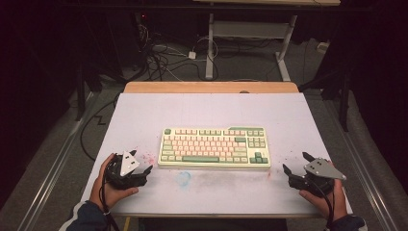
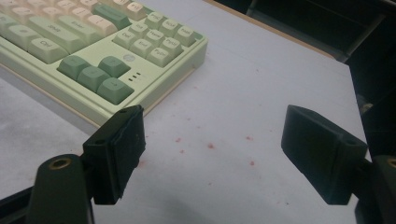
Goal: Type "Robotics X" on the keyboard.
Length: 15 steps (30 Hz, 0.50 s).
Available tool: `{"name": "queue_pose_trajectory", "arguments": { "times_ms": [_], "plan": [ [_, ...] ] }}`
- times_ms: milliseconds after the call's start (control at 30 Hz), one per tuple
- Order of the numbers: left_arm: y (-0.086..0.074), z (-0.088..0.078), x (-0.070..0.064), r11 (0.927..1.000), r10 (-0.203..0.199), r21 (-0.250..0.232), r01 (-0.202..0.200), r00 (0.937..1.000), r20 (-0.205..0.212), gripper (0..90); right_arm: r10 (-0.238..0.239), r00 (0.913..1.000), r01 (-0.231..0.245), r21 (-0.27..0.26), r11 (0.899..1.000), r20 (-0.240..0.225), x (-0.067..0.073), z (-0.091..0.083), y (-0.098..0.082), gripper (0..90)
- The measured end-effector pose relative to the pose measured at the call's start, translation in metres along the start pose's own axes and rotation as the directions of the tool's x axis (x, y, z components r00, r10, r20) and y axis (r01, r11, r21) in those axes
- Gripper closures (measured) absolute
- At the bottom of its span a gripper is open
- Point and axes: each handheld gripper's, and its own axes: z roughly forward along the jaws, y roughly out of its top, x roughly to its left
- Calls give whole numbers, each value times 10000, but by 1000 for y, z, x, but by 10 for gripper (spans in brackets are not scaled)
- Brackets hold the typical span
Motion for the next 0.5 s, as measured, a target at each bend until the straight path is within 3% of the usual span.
{"name": "queue_pose_trajectory", "arguments": {
  "times_ms": [333,500],
  "plan": [
    [1,-1,1,10000,-47,-83,47,10000,-30,222,41,9999,-41,30,10000,123,0,-3,0,222],
    [1,0,1,9994,-205,261,205,9998,6,226,-65,9999,63,115,9999,149,1,-3,0,222]
  ]
}}
